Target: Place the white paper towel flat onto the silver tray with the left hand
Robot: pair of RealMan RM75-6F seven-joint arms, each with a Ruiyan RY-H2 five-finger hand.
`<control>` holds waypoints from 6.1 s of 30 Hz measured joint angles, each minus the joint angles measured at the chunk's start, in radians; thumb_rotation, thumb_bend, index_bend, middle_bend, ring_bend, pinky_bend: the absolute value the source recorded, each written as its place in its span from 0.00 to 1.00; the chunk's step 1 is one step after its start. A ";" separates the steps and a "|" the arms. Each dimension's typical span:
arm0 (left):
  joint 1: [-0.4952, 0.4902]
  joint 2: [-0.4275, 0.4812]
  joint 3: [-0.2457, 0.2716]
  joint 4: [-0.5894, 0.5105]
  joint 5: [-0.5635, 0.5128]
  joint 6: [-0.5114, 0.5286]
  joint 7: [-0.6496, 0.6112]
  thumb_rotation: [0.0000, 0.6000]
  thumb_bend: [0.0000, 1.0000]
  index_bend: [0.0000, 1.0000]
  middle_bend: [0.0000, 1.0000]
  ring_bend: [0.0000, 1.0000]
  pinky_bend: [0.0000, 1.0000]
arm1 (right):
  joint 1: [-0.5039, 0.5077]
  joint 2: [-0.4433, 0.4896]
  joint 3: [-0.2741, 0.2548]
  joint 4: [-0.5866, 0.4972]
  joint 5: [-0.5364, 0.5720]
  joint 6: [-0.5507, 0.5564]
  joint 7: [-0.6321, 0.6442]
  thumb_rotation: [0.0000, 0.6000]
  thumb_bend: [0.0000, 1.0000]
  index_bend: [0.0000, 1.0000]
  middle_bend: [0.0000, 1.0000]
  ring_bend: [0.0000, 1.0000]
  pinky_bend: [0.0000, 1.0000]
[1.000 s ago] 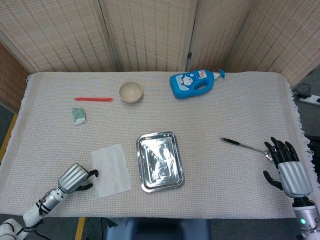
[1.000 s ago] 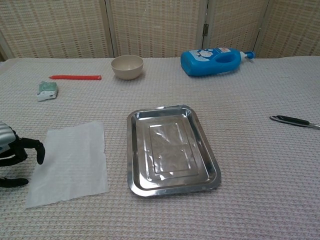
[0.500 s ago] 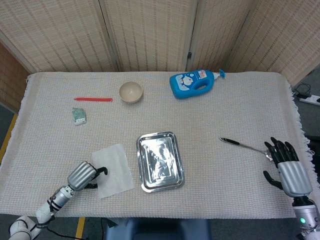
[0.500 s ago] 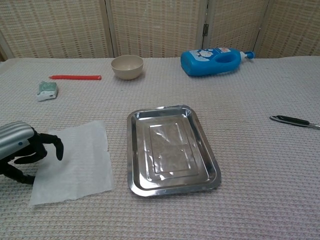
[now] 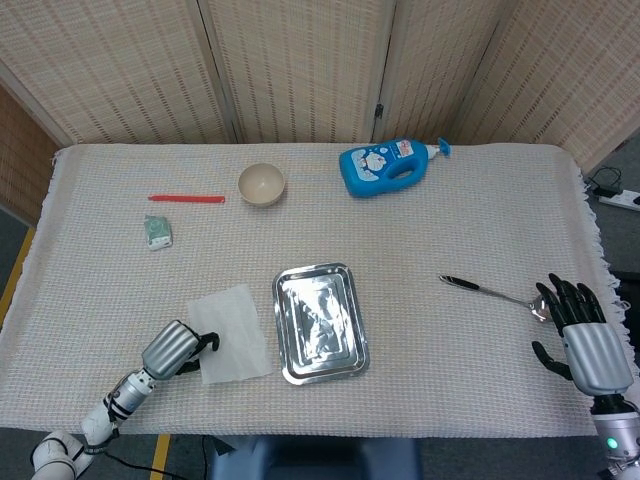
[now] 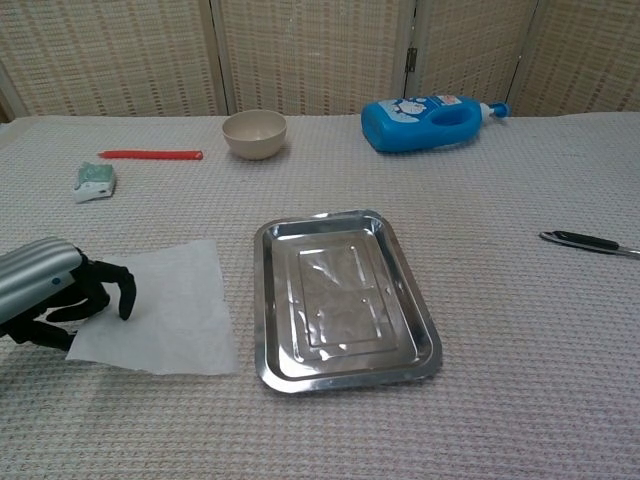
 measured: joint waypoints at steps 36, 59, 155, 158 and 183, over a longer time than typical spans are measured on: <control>-0.149 -0.079 -0.045 -0.176 -0.015 0.132 0.271 1.00 0.63 0.62 1.00 1.00 1.00 | -0.055 0.069 -0.016 -0.032 -0.066 0.127 0.110 1.00 0.36 0.00 0.00 0.00 0.00; -0.220 -0.231 -0.037 -0.055 -0.029 -0.040 0.245 1.00 0.63 0.59 1.00 1.00 1.00 | -0.137 0.113 -0.009 -0.022 -0.038 0.215 0.172 1.00 0.36 0.00 0.00 0.00 0.00; -0.256 0.107 -0.180 -1.010 -0.141 -0.306 1.263 1.00 0.12 0.24 1.00 1.00 1.00 | -0.183 0.144 -0.013 -0.021 -0.120 0.285 0.236 1.00 0.36 0.00 0.00 0.00 0.00; -0.252 0.135 -0.186 -1.072 -0.154 -0.330 1.346 1.00 0.12 0.23 1.00 1.00 1.00 | -0.189 0.145 -0.016 -0.022 -0.132 0.304 0.235 1.00 0.36 0.00 0.00 0.00 0.00; -0.266 0.459 -0.169 -1.477 -0.266 -0.557 1.341 1.00 0.66 0.30 1.00 1.00 1.00 | -0.214 0.155 0.000 0.001 -0.129 0.374 0.311 1.00 0.36 0.00 0.00 0.00 0.00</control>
